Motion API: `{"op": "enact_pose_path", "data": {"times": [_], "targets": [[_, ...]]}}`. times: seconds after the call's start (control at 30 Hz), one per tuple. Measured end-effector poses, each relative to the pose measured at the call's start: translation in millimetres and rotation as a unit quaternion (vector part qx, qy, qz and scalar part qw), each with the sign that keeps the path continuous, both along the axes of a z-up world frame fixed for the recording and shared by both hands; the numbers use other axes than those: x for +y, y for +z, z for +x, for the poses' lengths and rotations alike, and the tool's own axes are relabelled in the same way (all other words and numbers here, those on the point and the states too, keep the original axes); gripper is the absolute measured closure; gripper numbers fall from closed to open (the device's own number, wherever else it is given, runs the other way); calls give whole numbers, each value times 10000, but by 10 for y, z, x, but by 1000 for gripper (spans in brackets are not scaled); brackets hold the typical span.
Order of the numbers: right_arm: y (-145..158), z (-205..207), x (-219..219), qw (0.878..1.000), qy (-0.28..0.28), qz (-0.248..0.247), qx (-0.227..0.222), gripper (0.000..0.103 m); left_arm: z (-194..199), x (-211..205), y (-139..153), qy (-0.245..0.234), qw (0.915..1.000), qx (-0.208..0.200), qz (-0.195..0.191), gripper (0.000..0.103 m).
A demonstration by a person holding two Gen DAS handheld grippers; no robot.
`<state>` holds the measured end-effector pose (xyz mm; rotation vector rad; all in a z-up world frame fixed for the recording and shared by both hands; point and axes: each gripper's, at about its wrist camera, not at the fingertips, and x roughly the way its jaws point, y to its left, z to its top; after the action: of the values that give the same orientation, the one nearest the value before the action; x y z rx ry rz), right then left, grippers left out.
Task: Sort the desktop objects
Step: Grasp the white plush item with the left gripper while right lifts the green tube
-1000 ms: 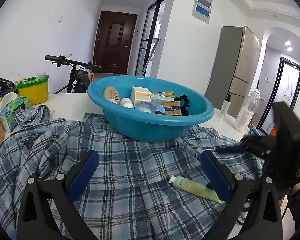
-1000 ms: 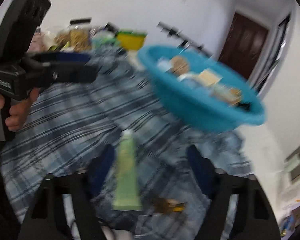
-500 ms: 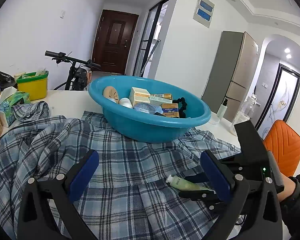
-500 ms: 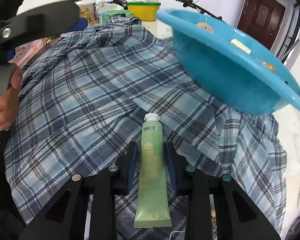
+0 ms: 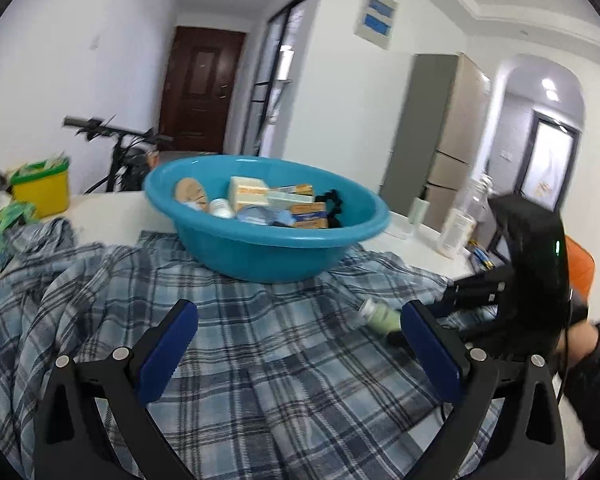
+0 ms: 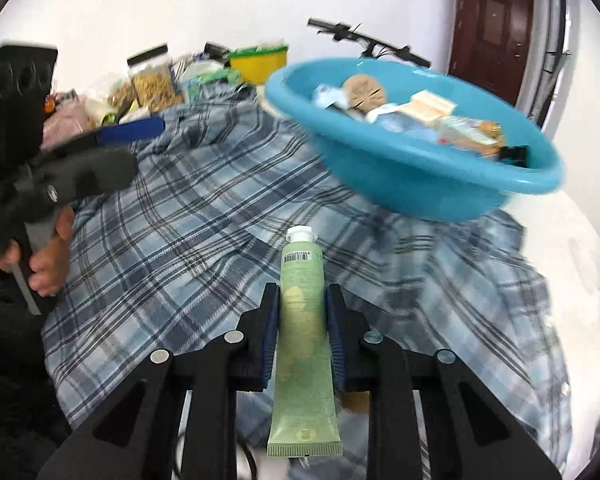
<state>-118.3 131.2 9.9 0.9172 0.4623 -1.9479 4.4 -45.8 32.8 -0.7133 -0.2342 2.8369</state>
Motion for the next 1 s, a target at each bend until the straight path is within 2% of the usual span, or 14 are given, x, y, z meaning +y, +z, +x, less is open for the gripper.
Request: {"op": "enact_pose_path", "data": {"times": [0.13, 0.23, 0.37, 0.47, 0.57, 0.6, 0.63, 0.67, 0.73, 1.0], "targets": [[58, 45, 343, 9994, -310, -140, 46, 81, 41, 258, -28, -498, 9981, 23, -368, 0], [22, 104, 565, 9989, -418, -213, -15, 81, 82, 469, -76, -1039, 9929, -1, -572, 0], [-51, 137, 794, 9979, -575, -292, -58, 81, 129, 794, -134, -1748, 9800, -51, -948, 0], [-79, 114, 970, 9964, -744, -399, -70, 81, 84, 1016, -228, -2114, 9707, -295, -1105, 0], [-101, 107, 1122, 9947, -863, -547, -64, 81, 25, 1249, -353, -2272, 9613, -487, -1480, 2], [-106, 108, 1163, 9941, -902, -591, -66, 81, 9, 1304, -383, -2281, 9589, -530, -1600, 7], [-111, 111, 1202, 9935, -936, -641, -71, 81, -5, 1352, -411, -2321, 9562, -601, -1677, 19], [-120, 111, 1241, 9930, -959, -691, -83, 81, -29, 1396, -446, -2399, 9531, -704, -1707, 24], [-139, 110, 1285, 9924, -980, -743, -103, 81, -69, 1484, -527, -2585, 9465, -908, -1704, 24], [-207, 97, 1324, 9919, -932, -854, -131, 81, -97, 1706, -640, -2932, 9309, -1146, -1850, 24]]}}
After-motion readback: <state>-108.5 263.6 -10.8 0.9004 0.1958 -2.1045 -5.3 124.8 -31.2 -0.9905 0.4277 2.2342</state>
